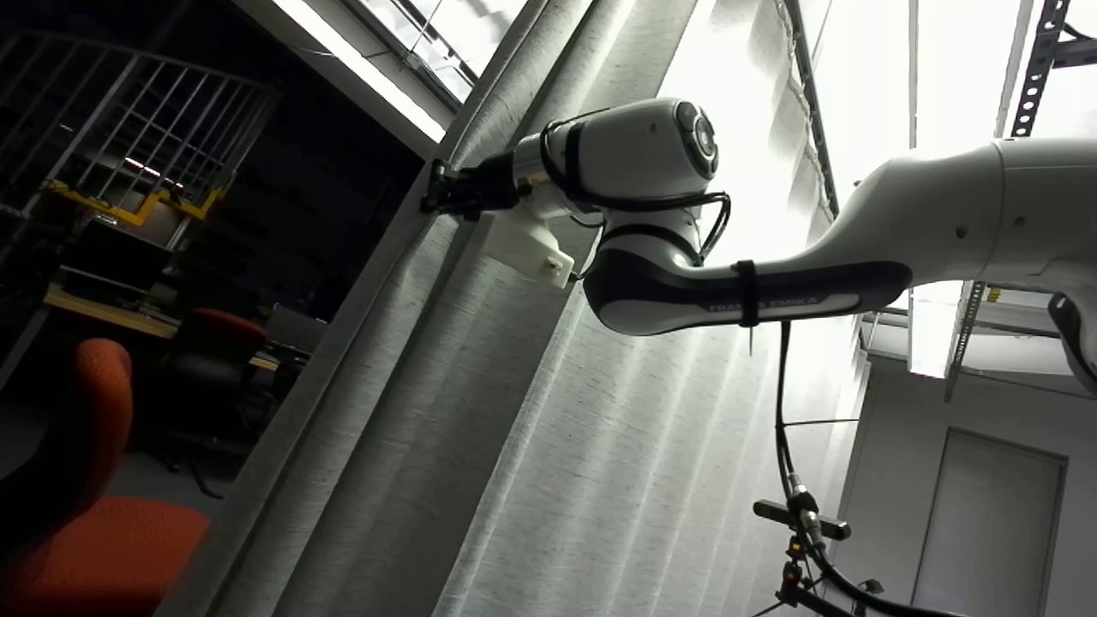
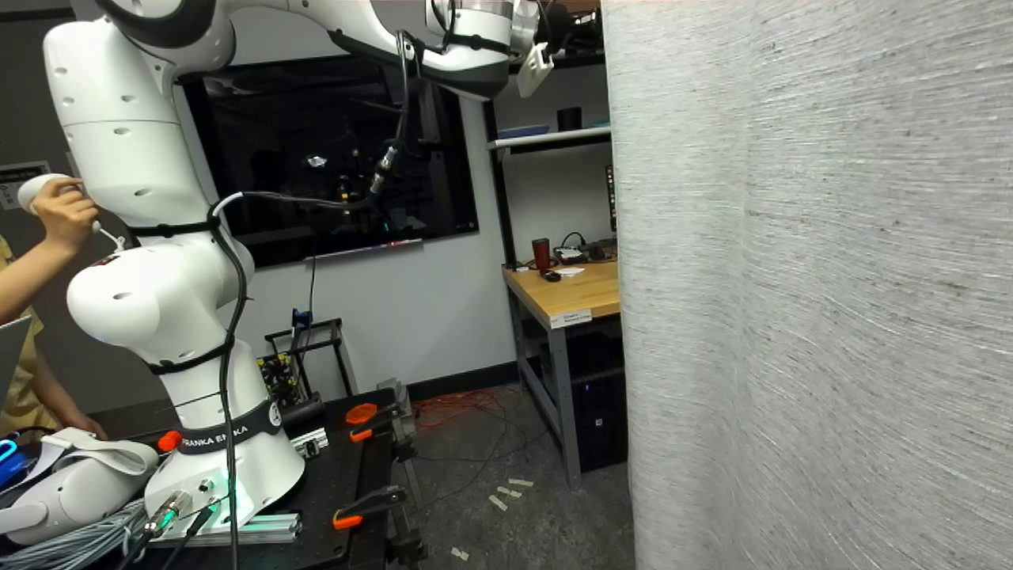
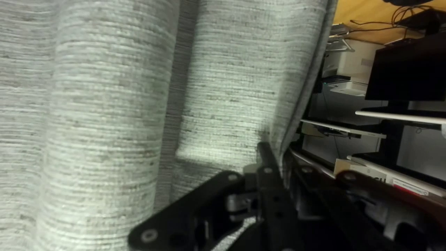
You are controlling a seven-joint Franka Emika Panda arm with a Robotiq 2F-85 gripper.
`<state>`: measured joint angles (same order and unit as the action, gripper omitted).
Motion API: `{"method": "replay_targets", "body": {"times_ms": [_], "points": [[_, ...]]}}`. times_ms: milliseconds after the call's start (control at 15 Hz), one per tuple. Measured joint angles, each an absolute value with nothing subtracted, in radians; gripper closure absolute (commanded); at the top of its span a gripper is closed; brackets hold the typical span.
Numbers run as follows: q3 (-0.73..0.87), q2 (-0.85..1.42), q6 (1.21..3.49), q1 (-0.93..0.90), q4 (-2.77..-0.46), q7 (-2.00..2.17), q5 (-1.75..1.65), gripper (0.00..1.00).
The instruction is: Open the curtain from left to right
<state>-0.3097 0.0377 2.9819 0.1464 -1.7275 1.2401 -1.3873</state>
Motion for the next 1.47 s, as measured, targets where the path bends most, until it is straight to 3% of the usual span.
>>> {"method": "replay_targets", "body": {"times_ms": [800,1467], "points": [[-0.338,0.002,2.835,0.139,-1.754,1.094,-1.248,0.99],[-0.103,0.003,2.905,0.285,-1.698,0.472,-0.724,0.99]]}}
